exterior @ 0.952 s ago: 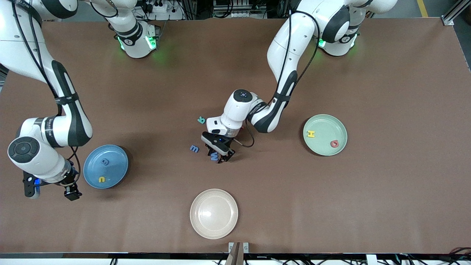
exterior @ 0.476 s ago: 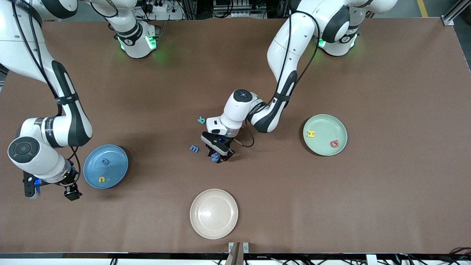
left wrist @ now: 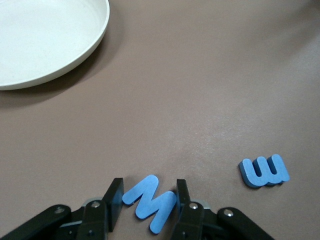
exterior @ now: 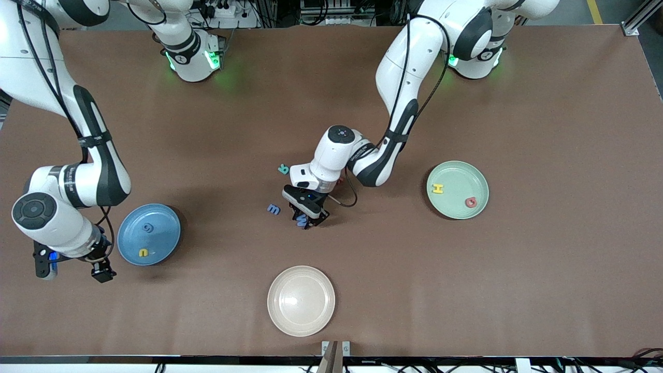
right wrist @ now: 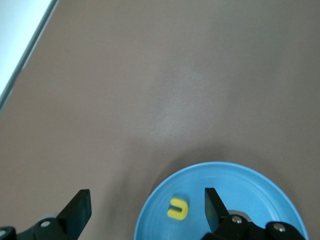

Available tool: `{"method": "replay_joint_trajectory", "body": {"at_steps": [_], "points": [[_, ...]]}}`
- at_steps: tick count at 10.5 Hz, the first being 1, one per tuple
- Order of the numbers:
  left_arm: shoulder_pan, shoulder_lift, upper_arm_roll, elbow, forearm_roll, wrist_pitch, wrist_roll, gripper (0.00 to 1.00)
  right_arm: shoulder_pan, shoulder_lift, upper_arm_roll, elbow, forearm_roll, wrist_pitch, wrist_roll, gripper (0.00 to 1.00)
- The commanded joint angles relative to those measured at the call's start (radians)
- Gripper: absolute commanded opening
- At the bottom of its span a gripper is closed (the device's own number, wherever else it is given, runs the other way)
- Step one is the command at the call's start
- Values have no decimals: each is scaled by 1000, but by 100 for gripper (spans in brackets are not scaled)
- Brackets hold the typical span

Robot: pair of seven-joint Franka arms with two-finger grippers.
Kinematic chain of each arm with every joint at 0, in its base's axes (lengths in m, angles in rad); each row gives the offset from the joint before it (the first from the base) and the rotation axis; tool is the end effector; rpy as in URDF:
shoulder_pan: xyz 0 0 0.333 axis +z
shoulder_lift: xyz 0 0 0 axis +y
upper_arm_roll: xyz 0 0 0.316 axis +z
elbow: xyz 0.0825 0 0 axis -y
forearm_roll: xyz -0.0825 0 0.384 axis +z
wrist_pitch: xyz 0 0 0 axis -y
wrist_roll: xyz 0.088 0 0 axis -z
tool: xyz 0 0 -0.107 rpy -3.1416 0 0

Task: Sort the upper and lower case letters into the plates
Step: 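Lower the left gripper and grasp the blue W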

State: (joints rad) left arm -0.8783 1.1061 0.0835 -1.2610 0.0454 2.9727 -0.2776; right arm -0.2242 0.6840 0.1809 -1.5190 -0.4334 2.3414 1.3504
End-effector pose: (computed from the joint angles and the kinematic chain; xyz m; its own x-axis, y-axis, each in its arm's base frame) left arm 0.5285 -0.5744 0.1475 0.6728 -0.4690 0.5722 -0.6008 -0.7977 0.0527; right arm 0.7228 -0.0607 0.2782 0.3747 -0.8907 0.2573 -0.9118 -0.4043 -0.0718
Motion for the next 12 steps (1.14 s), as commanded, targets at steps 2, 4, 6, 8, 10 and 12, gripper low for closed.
{"method": "replay_joint_trajectory", "body": {"at_steps": [2, 4, 6, 8, 10, 12], "points": [[4, -70, 2, 11, 8, -133, -14, 41, 46, 9, 31, 37, 7, -17, -2, 100], [9, -112, 1, 11, 8, -251, -3, 41, 46, 11, 52, 42, 9, -22, -2, 100], [79, -150, -34, -14, 7, -303, 61, 41, 74, 12, 84, 40, 9, -19, -17, 100], [249, -189, -163, -17, 8, -455, 231, 41, 126, 14, 121, 30, 5, -40, -97, 100], [352, -248, -205, -17, 10, -684, 364, 42, 141, 11, 172, 31, 5, -93, -227, 100], [424, -305, -205, -18, 7, -924, 515, 41, 202, 9, 209, 28, 9, -129, -429, 100]]}}
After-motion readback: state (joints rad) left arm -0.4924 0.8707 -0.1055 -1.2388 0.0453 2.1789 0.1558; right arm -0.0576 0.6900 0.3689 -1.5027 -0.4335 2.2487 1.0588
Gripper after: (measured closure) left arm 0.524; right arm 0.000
